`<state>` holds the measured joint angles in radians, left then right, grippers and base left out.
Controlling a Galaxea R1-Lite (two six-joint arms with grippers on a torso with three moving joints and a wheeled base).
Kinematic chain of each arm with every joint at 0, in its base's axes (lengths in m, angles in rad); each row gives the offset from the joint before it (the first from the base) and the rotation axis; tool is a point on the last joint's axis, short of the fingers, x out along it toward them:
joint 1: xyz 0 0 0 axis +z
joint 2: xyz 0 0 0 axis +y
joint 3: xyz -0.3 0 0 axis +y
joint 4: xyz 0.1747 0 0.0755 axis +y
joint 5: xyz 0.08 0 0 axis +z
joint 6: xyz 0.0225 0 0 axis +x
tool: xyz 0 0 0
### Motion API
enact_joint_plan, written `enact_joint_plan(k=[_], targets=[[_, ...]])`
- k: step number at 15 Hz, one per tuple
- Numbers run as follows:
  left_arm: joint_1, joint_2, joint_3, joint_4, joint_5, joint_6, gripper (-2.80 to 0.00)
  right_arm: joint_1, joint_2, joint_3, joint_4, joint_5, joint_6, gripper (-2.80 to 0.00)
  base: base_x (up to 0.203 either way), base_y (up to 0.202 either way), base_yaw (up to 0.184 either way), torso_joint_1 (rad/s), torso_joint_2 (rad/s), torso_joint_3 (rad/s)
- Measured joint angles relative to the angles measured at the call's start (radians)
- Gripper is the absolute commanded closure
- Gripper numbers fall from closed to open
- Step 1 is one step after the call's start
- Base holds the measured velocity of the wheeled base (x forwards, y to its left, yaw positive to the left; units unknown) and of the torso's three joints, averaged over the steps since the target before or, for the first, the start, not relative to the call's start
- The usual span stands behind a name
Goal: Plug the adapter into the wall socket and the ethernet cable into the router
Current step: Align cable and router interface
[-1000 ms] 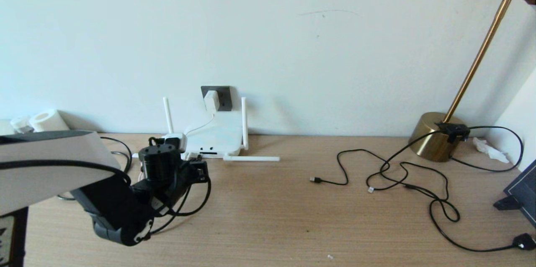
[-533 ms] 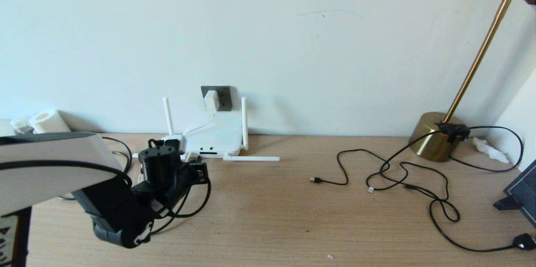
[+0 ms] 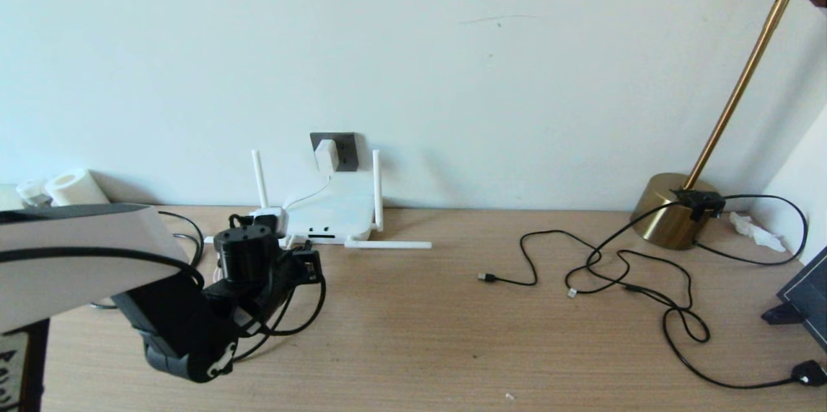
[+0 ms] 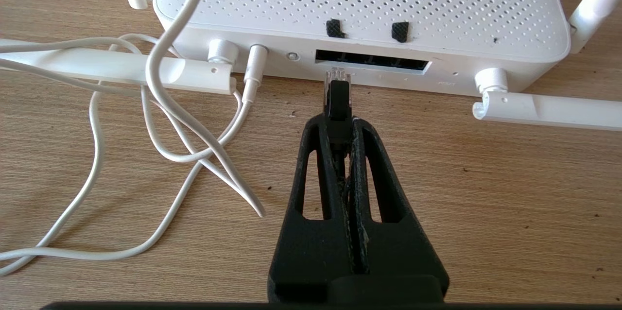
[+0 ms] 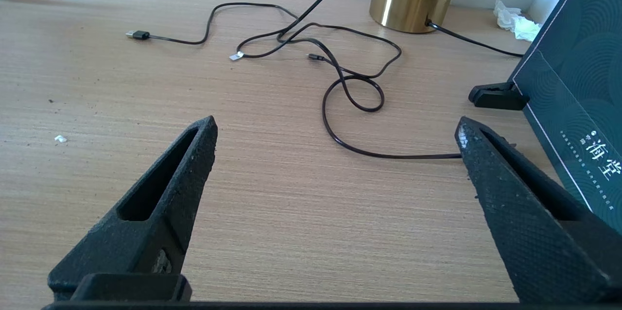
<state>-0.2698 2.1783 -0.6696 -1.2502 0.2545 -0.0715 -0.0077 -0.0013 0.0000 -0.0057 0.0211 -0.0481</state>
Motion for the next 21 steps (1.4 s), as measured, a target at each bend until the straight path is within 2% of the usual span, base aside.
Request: enact_joint_plan(k=[21], targets=[[0.001, 0.007, -0.012, -0.001, -0.012, 0.000, 0.00, 0.000, 0.000, 0.000, 0.000, 0.000, 0.000, -2.80, 0.000, 0.000, 0.000, 0.000, 0.00, 0.000]])
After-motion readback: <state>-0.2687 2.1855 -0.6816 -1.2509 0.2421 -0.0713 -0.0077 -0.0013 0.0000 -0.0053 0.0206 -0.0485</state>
